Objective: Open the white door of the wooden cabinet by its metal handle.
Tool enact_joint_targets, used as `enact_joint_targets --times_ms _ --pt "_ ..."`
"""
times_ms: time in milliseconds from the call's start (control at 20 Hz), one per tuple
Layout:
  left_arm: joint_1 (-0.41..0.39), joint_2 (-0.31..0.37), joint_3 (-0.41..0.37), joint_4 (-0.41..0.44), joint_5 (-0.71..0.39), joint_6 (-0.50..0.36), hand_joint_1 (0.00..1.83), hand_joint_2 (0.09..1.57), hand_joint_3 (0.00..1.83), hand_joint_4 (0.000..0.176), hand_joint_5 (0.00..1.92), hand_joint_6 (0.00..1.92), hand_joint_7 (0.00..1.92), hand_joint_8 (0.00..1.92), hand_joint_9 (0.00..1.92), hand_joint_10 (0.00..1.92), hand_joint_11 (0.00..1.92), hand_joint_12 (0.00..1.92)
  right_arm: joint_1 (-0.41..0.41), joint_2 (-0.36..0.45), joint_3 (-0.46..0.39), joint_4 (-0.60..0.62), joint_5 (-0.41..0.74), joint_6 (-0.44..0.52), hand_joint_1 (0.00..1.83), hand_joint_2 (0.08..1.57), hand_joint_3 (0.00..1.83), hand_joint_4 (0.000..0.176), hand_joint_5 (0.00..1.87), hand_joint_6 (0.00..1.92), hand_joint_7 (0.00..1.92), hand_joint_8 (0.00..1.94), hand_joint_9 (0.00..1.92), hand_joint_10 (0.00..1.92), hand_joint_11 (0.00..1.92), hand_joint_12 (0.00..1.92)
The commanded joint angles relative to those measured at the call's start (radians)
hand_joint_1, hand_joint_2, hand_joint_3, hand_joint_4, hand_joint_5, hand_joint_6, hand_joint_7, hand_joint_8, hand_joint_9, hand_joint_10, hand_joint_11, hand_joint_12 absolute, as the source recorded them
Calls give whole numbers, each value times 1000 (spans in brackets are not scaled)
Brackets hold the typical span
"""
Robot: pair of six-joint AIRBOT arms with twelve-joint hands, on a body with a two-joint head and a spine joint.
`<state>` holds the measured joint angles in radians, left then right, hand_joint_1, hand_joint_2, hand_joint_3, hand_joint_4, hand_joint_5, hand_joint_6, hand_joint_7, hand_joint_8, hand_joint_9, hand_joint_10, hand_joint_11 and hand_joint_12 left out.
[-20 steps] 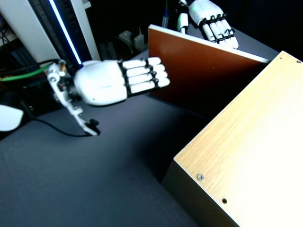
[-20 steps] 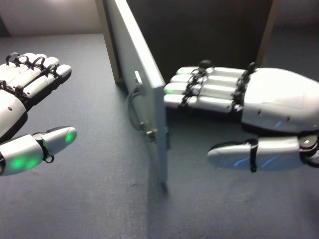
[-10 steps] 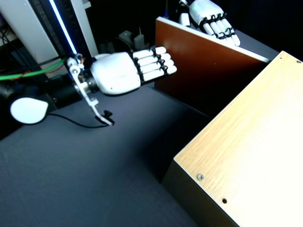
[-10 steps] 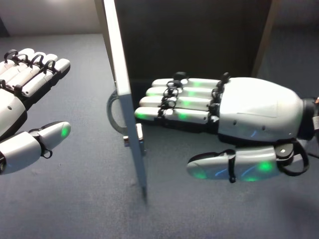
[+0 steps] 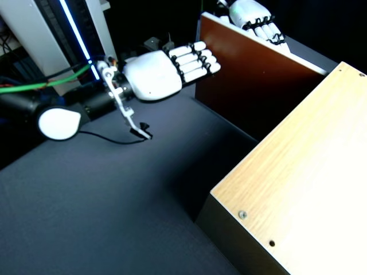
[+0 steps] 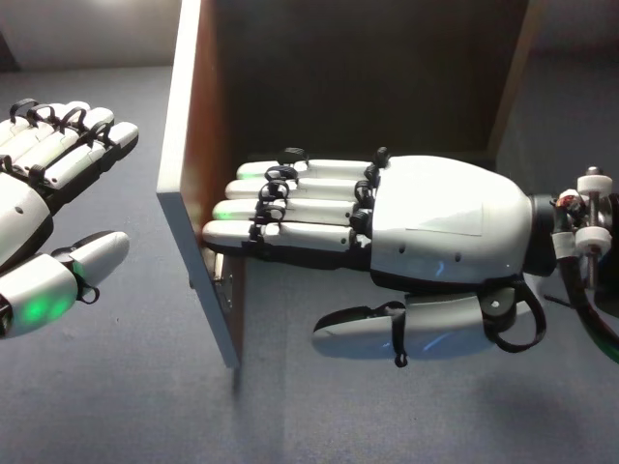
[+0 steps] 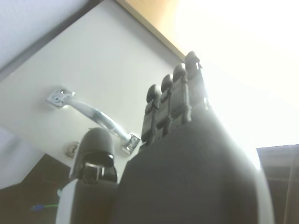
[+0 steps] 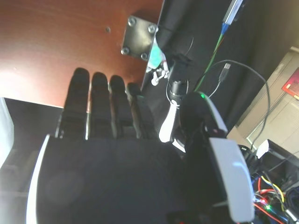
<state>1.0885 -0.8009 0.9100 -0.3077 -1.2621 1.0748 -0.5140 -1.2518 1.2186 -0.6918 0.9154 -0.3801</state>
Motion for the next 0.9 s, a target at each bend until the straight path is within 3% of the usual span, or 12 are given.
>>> enact_joint_targets --times_ms 0,100,300,400,500,750,850 --pt "-10 4 7 0 -119 -3 0 1497 0 0 124 2 94 2 72 5 0 409 16 -3 2 43 113 4 29 1564 8 0 50 5 67 6 27 3 31 12" --pt "-13 1 9 0 -116 -3 0 1464 0 0 165 5 137 7 109 9 0 564 21 -10 5 42 113 4 0 1570 8 0 9 3 5 1 0 0 0 0" --pt "-15 -1 12 2 -113 -3 0 1415 0 0 161 0 140 2 126 5 0 639 25 -29 10 42 114 4 0 1571 23 0 3 0 3 1 0 0 1 0" --pt "-15 -1 13 2 -110 -3 0 1417 0 0 140 3 111 3 105 3 0 572 25 -35 12 41 114 3 0 1569 27 0 0 0 0 0 0 0 0 0" --pt "-16 -2 13 3 -110 -3 0 1410 0 0 150 4 124 6 126 8 0 655 25 -36 12 39 114 3 47 1570 17 0 21 3 27 4 3 0 10 4" --pt "-16 -2 12 2 -112 -6 0 1427 3 0 136 1 105 3 98 1 0 573 25 -31 3 52 101 4 0 1571 35 0 0 0 0 0 0 0 0 0" --pt "-15 -1 9 2 -116 -8 0 1448 8 0 146 2 93 4 68 4 0 407 25 -8 0 72 97 4 162 1553 18 0 0 0 3 0 2 0 2 0"
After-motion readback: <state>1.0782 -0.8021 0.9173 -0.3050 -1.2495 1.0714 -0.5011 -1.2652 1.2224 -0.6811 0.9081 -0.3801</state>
